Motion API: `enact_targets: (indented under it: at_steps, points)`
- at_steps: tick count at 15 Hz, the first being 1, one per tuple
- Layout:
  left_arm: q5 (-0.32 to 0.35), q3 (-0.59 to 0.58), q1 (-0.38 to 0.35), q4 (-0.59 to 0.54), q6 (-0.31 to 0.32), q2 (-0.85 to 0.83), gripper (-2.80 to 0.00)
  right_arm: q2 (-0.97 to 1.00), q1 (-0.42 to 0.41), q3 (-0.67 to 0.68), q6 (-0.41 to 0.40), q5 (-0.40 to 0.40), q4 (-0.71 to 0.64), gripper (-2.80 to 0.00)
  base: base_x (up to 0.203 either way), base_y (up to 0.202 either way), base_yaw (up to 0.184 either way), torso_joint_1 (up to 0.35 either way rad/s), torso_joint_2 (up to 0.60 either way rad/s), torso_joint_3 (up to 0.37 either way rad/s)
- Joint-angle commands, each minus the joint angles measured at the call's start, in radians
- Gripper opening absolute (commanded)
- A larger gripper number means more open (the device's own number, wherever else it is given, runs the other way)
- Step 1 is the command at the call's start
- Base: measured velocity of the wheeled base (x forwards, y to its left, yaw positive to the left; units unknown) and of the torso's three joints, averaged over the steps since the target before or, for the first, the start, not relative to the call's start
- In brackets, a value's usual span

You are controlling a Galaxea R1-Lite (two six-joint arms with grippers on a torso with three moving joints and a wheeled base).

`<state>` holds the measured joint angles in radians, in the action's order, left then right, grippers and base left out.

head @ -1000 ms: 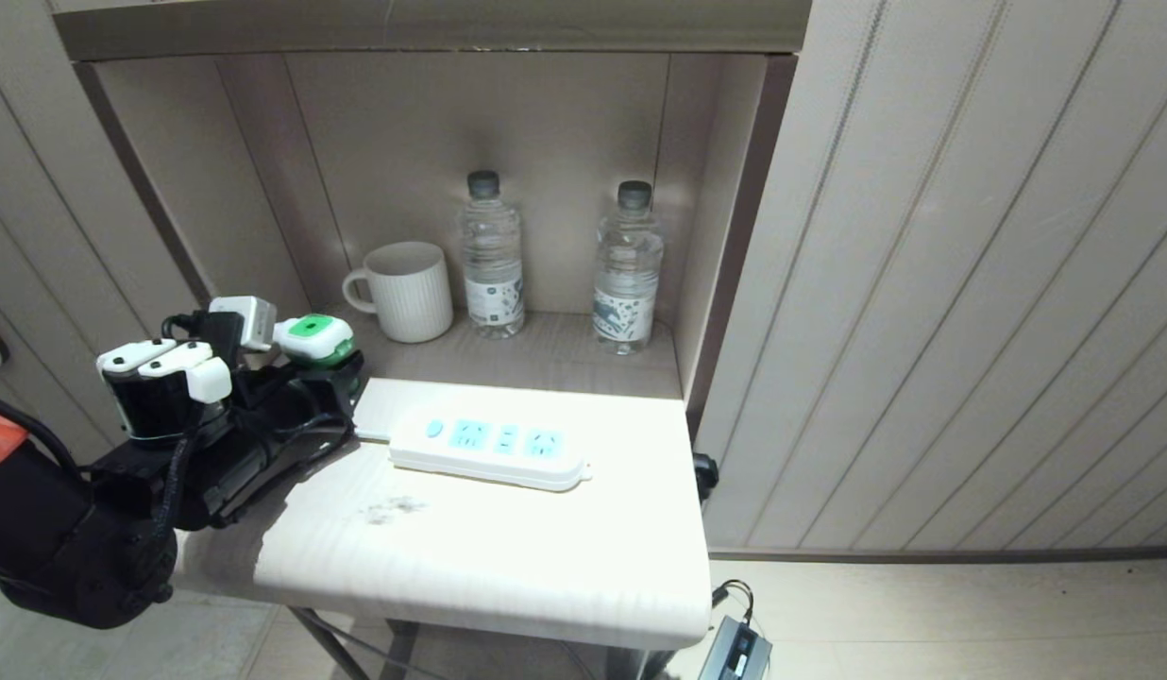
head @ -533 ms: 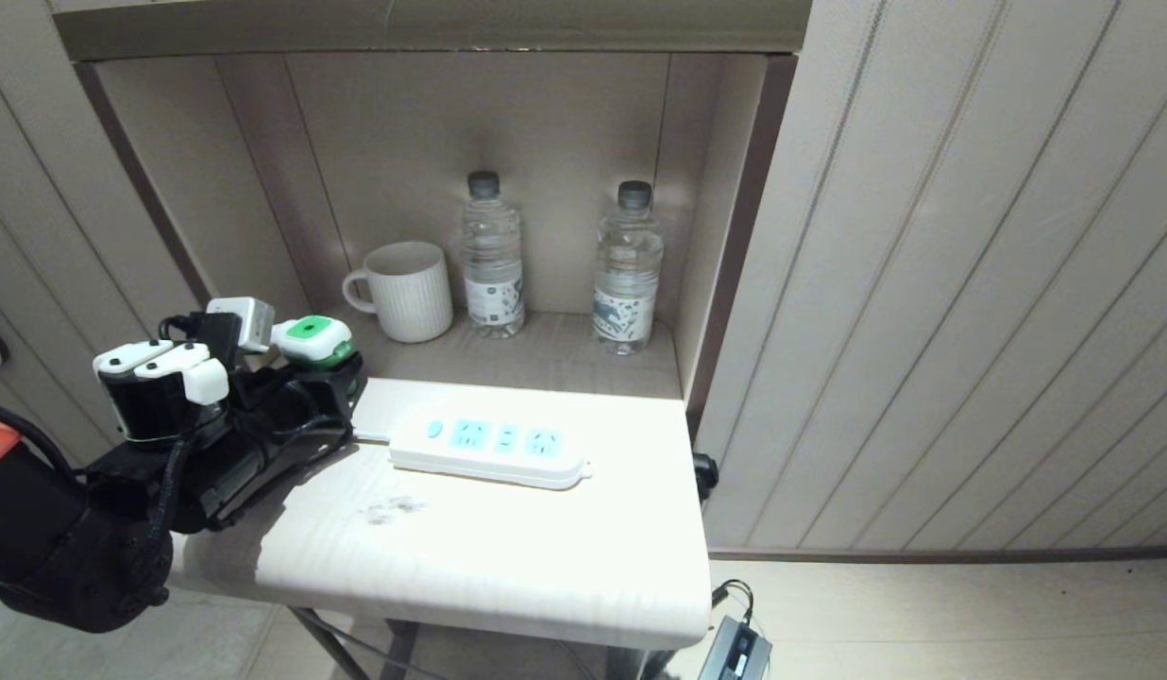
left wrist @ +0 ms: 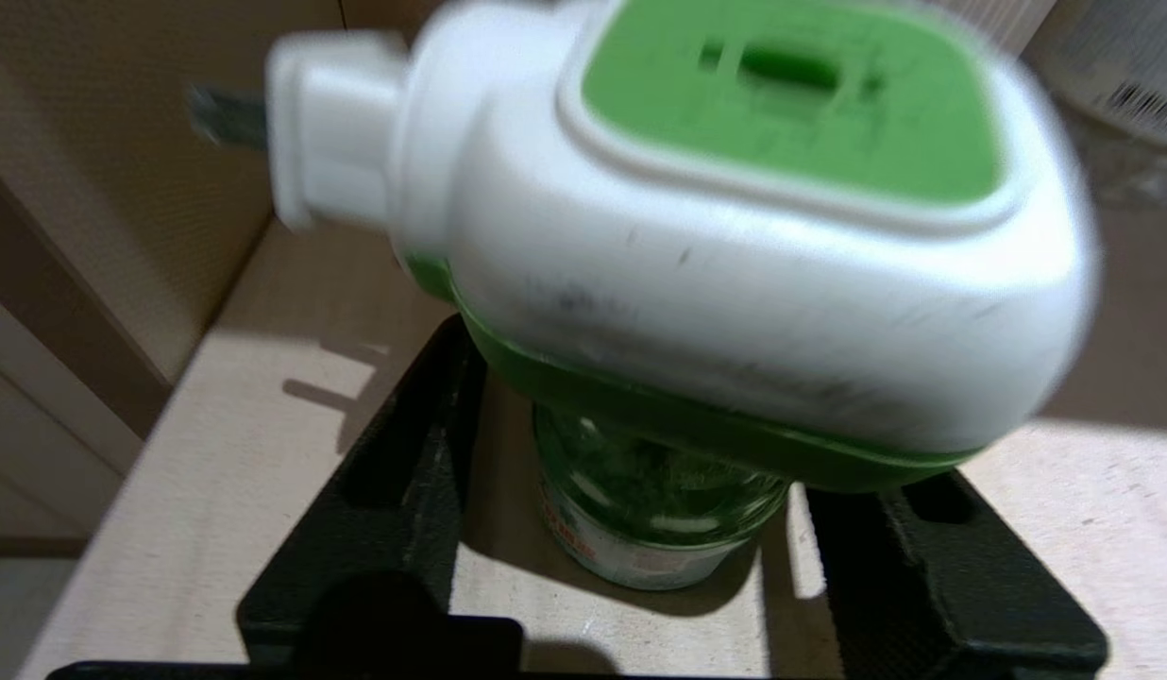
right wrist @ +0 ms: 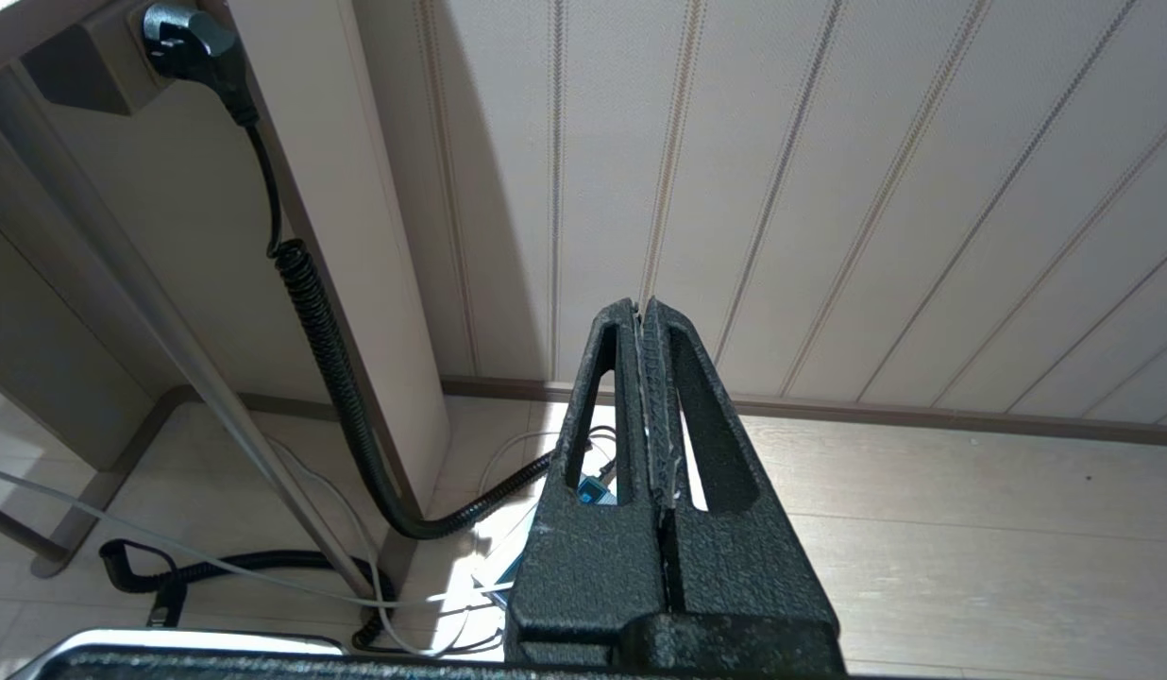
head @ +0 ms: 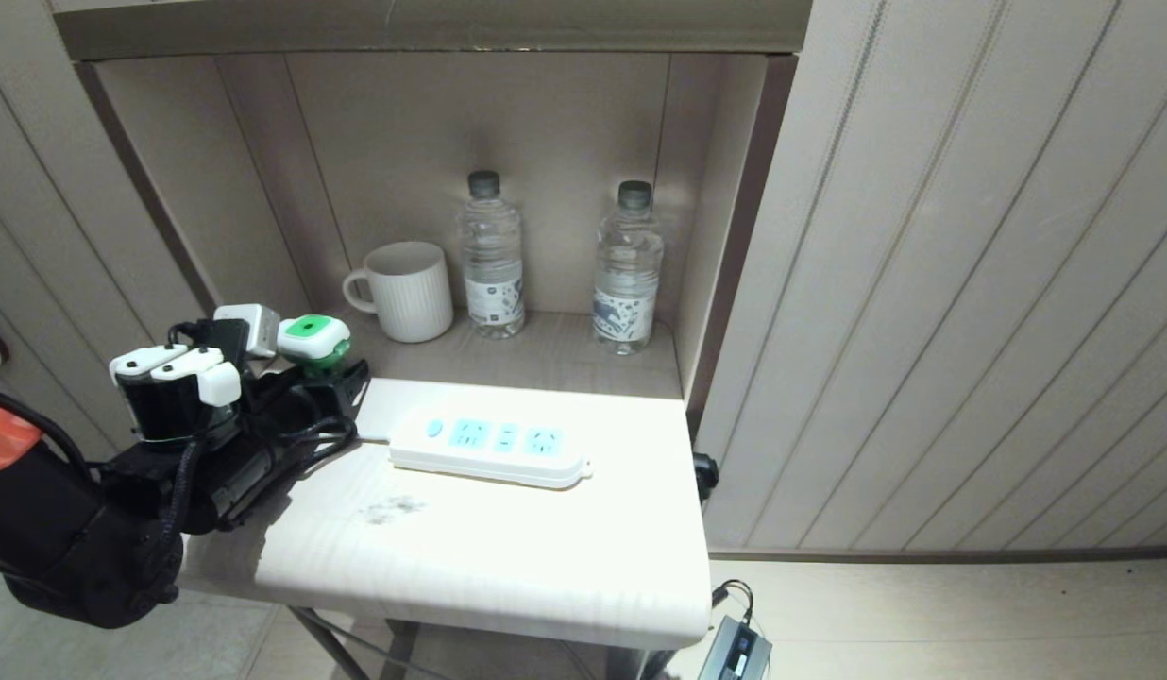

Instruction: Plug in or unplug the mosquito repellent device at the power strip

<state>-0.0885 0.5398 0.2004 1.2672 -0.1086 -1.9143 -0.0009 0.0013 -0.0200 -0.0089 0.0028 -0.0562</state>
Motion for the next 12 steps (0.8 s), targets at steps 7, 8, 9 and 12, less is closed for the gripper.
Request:
enact_targets:
  at_steps: [7,8,9,12]
  points:
    - [0.000,-0.023,0.004,0.003,-0.002,0.082,0.00,0.001,0.000,0.000,0.000,0.000,-0.001,-2.80,0.000,0.000,0.000,0.000,0.00,0.000]
    - [0.001,-0.031,0.005,-0.006,-0.001,0.113,0.00,0.001,0.000,0.000,0.000,0.000,-0.001,-2.80,0.000,0.000,0.000,0.000,0.00,0.000]
    - [0.004,-0.040,0.009,-0.024,-0.001,0.135,0.00,0.001,0.000,0.000,0.000,0.000,-0.001,-2.80,0.000,0.000,0.000,0.000,0.00,0.000]
    - [0.009,-0.069,0.035,-0.122,-0.002,0.202,0.00,0.001,0.000,0.000,0.000,0.000,-0.001,-2.80,0.000,0.000,0.000,0.000,0.00,0.000]
